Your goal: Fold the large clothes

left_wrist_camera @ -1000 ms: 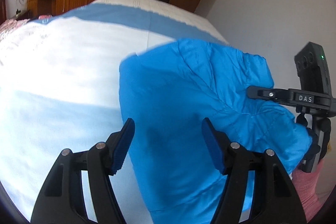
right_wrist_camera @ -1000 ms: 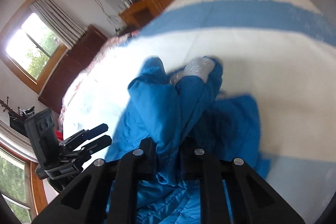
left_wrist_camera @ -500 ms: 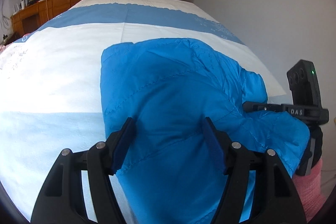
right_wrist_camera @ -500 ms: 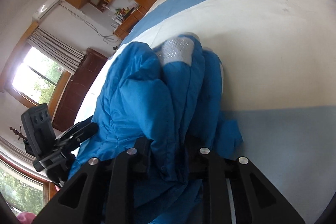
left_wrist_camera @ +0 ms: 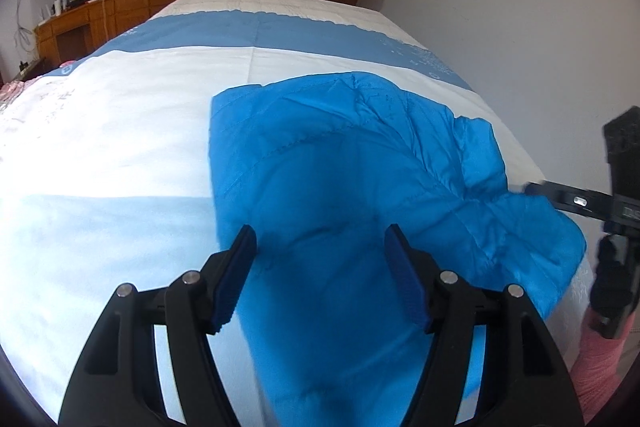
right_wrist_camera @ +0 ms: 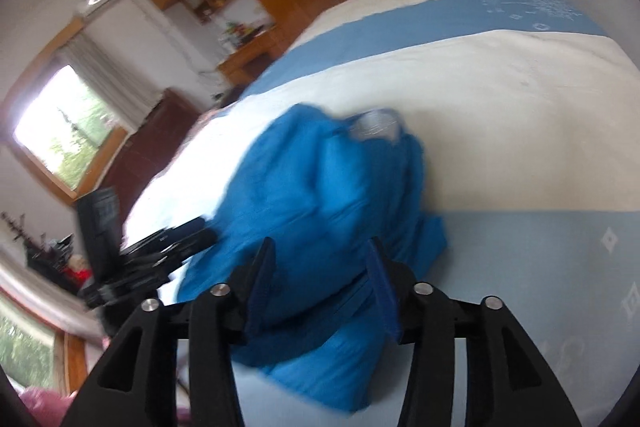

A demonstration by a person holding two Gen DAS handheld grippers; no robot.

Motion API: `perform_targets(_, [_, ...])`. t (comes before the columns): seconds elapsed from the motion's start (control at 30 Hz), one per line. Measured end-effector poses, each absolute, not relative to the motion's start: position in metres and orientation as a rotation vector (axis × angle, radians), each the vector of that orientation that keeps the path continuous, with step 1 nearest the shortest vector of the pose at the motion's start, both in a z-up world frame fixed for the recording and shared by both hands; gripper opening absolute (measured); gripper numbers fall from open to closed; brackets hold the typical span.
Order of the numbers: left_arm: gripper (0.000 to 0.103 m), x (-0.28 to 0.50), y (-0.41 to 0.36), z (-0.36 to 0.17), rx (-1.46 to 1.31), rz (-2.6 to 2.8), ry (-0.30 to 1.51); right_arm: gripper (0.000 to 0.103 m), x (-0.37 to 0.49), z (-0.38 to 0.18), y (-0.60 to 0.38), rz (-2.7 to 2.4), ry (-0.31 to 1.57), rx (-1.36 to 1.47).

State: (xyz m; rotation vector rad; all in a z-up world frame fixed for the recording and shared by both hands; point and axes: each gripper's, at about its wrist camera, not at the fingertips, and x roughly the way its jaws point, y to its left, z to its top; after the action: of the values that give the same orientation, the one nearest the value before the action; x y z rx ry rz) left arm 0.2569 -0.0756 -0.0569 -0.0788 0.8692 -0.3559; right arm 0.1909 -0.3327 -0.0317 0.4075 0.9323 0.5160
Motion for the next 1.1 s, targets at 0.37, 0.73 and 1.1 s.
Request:
perform_targets(0.37, [0.065,0.218,-0.067,-0.056,-0.09,-0.342,0.839,0.05,0.146,-0.004,-0.324,0.551,0.915,0.331])
perform_targets(0.73, [0.065,0.217,-0.07,-0.056,-0.12,-0.315,0.87,0.016,0.167,-0.02,-0.274,0.564,1.049,0.197])
perform_targets(1.1, [0.072,0.214,-0.095,-0.075,-0.032,-0.373,0.895,0.008,0.128,-0.088,-0.299,0.484,1.136,0.253])
